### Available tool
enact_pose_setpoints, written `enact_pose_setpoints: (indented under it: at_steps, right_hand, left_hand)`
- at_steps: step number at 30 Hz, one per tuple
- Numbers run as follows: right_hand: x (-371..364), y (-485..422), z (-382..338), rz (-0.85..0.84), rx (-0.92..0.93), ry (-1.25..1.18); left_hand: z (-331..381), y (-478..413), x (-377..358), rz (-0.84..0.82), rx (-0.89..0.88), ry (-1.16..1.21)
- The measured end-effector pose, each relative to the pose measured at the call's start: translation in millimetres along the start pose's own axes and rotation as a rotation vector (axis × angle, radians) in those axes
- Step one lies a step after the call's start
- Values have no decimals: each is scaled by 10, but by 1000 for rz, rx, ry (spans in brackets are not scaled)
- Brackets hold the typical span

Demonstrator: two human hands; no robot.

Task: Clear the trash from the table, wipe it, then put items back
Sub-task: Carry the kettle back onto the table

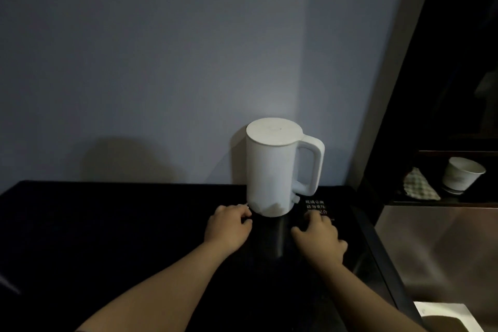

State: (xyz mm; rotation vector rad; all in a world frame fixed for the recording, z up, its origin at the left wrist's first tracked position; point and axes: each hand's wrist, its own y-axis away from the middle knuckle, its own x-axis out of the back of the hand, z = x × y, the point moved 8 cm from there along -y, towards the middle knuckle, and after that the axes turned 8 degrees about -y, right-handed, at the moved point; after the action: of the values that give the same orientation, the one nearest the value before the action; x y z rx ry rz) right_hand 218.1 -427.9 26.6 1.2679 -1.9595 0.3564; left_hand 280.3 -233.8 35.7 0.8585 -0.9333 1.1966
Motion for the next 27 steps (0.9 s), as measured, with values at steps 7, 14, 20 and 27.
enact_pose_setpoints:
  at_steps: [7,14,20,27]
  right_hand:
    - [39,702,112,-44,155,151]
    - [247,1619,479,-39,184,200]
    - [553,2332,1043,-19,138,200]
    - [1068,2730,1951,-11,95,274]
  left_hand:
    - [202,785,-39,-20,-171,-308]
    - [400,1710,-150,-13,-255,-411]
    - [794,2441,-377,-27,-345,-449]
    - [1644,3051,-761,-46,-471,-416]
